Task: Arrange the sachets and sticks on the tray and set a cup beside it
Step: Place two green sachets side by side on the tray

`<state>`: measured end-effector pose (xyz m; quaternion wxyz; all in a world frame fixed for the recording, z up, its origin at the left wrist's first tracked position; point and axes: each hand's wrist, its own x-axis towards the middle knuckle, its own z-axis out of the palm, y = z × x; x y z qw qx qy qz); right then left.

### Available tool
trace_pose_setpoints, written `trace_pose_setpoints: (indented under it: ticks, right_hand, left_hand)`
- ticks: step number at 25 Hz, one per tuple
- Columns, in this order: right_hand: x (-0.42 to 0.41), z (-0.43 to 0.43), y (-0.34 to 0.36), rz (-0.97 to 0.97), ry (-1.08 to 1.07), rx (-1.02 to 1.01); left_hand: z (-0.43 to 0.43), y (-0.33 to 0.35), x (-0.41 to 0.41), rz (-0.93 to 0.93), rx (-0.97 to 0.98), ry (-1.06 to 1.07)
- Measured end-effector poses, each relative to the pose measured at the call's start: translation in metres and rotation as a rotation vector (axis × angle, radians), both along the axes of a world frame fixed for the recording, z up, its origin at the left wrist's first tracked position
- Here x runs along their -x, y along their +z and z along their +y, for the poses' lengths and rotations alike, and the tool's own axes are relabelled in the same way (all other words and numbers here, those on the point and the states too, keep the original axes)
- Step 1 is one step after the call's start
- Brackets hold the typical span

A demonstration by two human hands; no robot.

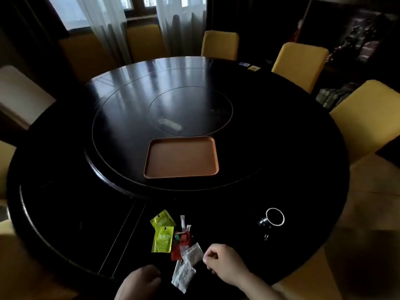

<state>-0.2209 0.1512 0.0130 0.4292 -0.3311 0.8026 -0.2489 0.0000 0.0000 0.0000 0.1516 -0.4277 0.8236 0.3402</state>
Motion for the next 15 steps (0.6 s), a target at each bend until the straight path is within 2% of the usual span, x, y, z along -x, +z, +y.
trace_pose_setpoints:
  ticks: [6, 11, 15]
  right_hand:
    - [-0.001, -0.061, -0.012, 0.046, 0.104, -0.031]
    - [-0.002, -0.131, -0.015, 0.182, 0.08, -0.032]
    - [-0.008, -0.168, -0.016, 0.324, 0.154, -0.058]
  left_hand:
    - [-0.021, -0.005, 0.022, 0.062, 0.193, 0.195]
    - [-0.064, -0.035, 0.043, 0.059, 0.207, 0.08]
    - [-0.076, -0.053, 0.047, 0.092, 0.293, -0.079]
